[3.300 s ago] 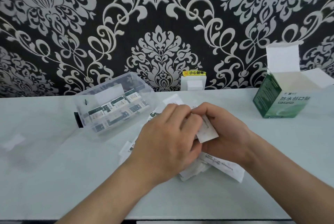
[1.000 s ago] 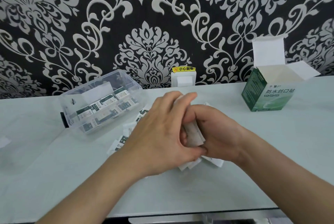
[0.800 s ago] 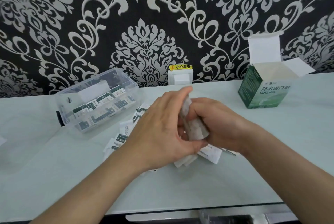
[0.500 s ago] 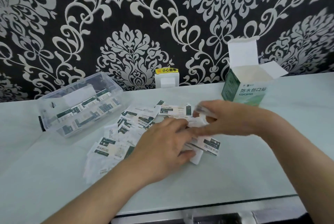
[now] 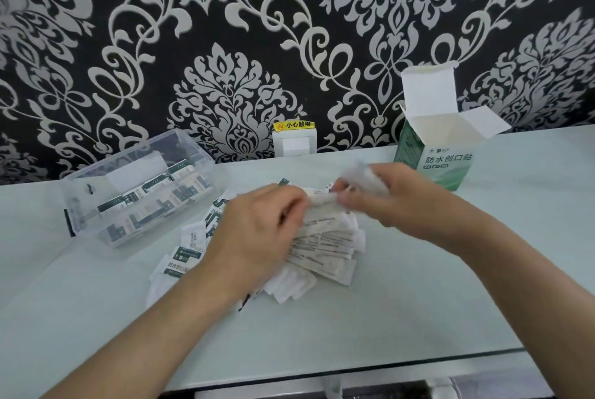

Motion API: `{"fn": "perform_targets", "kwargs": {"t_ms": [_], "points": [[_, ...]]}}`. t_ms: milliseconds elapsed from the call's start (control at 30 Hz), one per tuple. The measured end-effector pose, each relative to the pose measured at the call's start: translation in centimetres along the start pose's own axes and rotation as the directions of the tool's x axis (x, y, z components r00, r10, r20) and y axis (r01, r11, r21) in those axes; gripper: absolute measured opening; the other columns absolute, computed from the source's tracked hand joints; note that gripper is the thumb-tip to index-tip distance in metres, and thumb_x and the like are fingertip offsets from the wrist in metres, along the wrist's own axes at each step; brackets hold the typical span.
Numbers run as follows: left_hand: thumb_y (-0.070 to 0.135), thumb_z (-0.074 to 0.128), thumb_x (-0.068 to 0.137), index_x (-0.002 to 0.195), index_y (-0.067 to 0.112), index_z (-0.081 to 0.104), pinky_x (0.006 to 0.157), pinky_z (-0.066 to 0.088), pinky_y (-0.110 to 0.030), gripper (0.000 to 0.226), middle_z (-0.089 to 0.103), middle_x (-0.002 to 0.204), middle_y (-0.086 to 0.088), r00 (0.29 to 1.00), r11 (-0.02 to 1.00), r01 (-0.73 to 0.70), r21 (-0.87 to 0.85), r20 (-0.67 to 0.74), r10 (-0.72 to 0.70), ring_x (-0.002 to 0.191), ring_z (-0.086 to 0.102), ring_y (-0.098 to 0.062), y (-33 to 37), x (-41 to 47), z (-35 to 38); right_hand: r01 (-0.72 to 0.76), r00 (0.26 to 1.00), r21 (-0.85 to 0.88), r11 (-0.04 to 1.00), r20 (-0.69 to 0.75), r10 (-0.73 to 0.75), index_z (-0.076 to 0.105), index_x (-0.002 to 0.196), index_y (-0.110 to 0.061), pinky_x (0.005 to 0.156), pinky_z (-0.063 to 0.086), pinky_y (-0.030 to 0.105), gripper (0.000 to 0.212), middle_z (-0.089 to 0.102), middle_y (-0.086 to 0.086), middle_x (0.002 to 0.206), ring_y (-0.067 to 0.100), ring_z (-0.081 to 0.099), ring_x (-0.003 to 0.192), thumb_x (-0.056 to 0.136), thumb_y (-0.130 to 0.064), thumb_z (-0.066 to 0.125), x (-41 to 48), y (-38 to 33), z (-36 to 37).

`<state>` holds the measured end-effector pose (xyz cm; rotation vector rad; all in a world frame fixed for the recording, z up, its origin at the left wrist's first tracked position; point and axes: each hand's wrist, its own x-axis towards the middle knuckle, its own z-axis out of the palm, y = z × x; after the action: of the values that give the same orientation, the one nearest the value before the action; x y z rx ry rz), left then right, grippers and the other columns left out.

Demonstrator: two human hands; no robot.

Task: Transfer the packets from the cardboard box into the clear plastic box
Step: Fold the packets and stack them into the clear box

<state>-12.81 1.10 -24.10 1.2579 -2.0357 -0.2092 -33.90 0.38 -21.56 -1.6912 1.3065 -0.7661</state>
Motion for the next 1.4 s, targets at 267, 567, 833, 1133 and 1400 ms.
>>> {"fn": "perform_targets", "kwargs": {"t_ms": [267,567,833,1133,1400], "points": [[0.017,0.068,0.087,0.083,0.031,0.071,0.055,0.041,-0.010,0.015,0.064,0.073,0.009,0.990,0.938,0.125,-0.322,-0.022,-0.139,0.060,0.055,-0.002,2.0,1.0,-3.1,-0.353,0.934,0.875,0.330,0.313,0.170,0.060,0.116,-0.006,0.054,0.040,0.019,0.058,0.065,0.011,0.094,0.015,0.058,0.069,0.087,-0.055,0.053,1.3,-0.8,2.7],[0.030,0.071,0.083,0.114,0.032,0.059,0.066,0.045,-0.018,0.033,0.053,0.092,0.013,1.000,0.976,0.001,-0.217,-0.010,-0.003,0.078,0.054,-0.008,1.9,2.4,-1.3,-0.297,0.896,0.612,0.733,0.444,-0.007,0.069,0.078,-0.018,0.054,0.035,0.022,0.017,0.056,0.004,0.069,0.014,0.047,0.062,0.092,-0.015,0.059,0.1,-0.7,1.8],[0.050,0.054,0.090,0.108,0.029,0.059,0.083,0.047,-0.034,0.029,0.062,0.103,0.014,0.887,0.952,-0.080,0.296,0.457,-0.067,0.099,0.054,-0.013,0.0,0.8,0.5,-0.279,0.959,0.164,0.946,-0.001,0.283,0.060,0.109,-0.016,0.052,0.045,0.017,0.020,0.057,0.006,0.076,0.014,0.054,0.057,0.101,-0.014,0.042,1.4,0.7,0.3],[0.024,0.054,0.095,0.097,0.021,0.071,0.066,0.051,-0.027,0.018,0.068,0.081,0.008,0.958,0.980,-0.096,0.174,0.285,0.043,0.070,0.059,-0.008,-0.5,1.0,-0.5,-0.116,0.976,0.058,0.992,-0.176,0.125,0.062,0.094,-0.012,0.056,0.036,0.022,0.031,0.053,-0.003,0.076,0.007,0.044,0.060,0.096,-0.043,0.054,1.7,1.1,1.6],[0.022,0.054,0.085,0.084,0.014,0.063,0.045,0.038,-0.026,0.012,0.054,0.064,0.004,0.992,0.953,-0.125,0.275,0.051,0.115,0.052,0.051,-0.017,2.6,0.2,-1.2,-0.240,0.960,0.823,0.514,0.124,0.250,0.060,0.099,-0.009,0.052,0.040,0.022,0.034,0.051,0.010,0.076,0.014,0.048,0.063,0.083,-0.037,0.071,0.9,-2.4,6.2]]}}
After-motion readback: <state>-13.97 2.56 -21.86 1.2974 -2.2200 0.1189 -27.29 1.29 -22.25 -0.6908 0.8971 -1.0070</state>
